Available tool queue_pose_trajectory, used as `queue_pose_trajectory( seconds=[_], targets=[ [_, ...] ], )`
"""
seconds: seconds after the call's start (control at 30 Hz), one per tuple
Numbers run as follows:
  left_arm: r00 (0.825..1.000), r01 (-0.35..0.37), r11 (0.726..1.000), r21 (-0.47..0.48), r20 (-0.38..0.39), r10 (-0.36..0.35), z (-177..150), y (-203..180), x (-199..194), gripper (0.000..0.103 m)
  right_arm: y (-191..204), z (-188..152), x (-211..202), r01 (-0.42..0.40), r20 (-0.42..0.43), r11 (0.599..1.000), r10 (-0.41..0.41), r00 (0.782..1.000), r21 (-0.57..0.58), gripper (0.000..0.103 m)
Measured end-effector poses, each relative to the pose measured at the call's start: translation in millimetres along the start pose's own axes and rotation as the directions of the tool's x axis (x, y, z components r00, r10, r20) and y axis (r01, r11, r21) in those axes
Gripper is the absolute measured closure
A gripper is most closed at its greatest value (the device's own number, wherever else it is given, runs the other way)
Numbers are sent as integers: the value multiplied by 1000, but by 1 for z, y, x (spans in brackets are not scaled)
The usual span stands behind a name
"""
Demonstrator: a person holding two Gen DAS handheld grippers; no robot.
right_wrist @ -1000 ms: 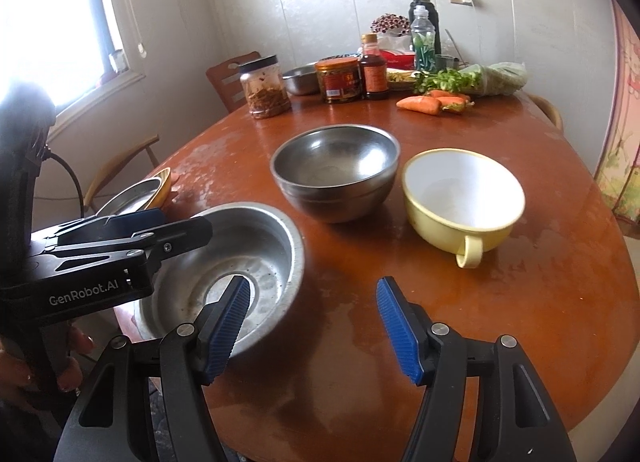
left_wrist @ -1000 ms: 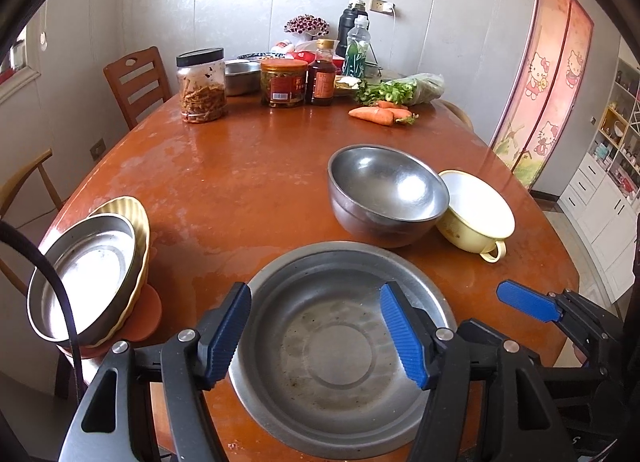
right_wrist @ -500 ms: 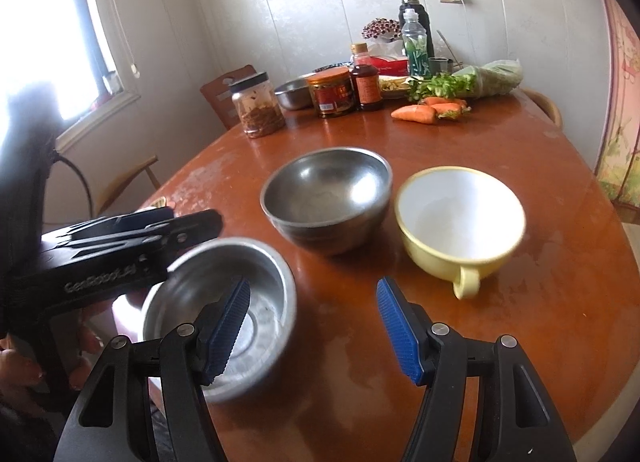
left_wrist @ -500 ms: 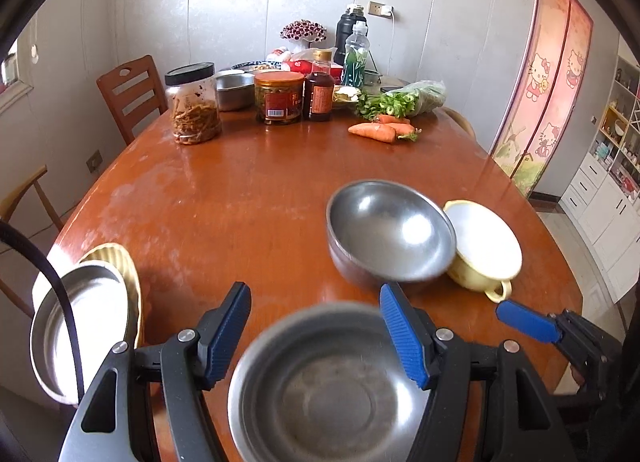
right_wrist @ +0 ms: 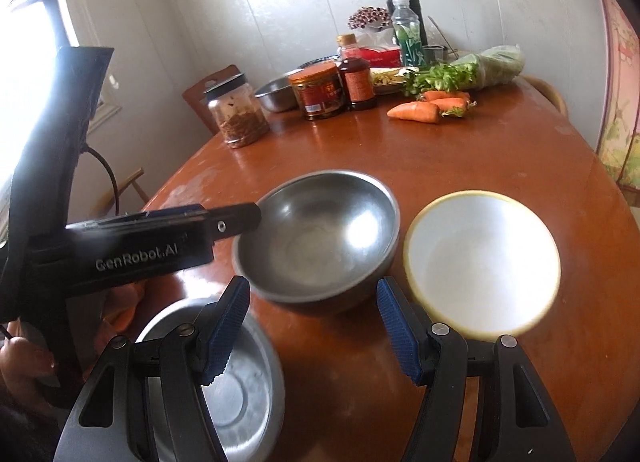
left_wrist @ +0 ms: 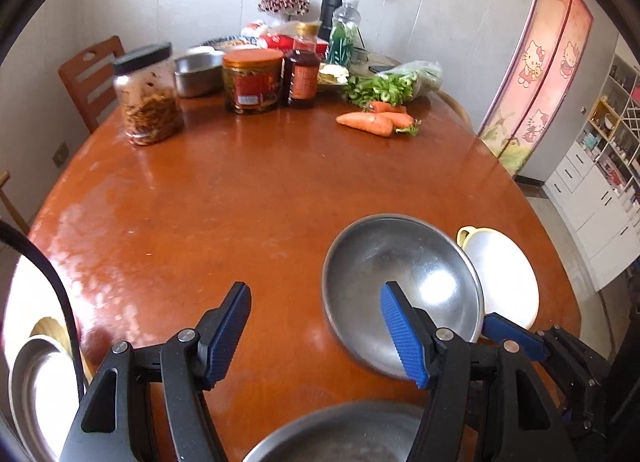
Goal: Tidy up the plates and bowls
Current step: 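Move the left tool to the smaller steel bowl and grasp its rim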
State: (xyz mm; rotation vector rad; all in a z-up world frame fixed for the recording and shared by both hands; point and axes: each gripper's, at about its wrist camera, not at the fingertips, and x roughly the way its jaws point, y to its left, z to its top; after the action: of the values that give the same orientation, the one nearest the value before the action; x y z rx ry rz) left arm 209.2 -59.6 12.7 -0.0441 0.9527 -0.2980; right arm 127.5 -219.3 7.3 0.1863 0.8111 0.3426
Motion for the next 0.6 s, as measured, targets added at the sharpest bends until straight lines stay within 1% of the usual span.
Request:
queue_pose_trajectory(
  seconds=[0.07,0.13,0.3,0.33,0.4,0.5,0.6],
  targets=[
    [1000,22,1000,2,-14,-22,2,-1,7,36,-2,4,7,7,-11,1000,-7,1000,11,35],
    [999,27,1000,-1,-29,-27,3,-1,14,37,-3,8,12,24,-11,1000,-24,1000,6,35],
    [997,51,999,5,-53,-51,4,-2,27,47,-2,14,22,50,-5,998,-50,999,-25,35],
    [996,63,998,6,-61,-63,4,-2,29,51,-2,15,24,55,-4,998,-55,998,-33,35],
    [994,89,996,5,-69,-89,4,-3,32,55,-1,16,29,62,-5,997,-63,998,-53,34],
    [995,82,996,20,-64,-80,4,-4,34,56,1,17,36,72,-7,994,-73,997,-78,34],
    [994,90,996,11,-67,-89,3,-1,34,56,2,17,38,71,4,993,-71,997,-94,34]
  ],
)
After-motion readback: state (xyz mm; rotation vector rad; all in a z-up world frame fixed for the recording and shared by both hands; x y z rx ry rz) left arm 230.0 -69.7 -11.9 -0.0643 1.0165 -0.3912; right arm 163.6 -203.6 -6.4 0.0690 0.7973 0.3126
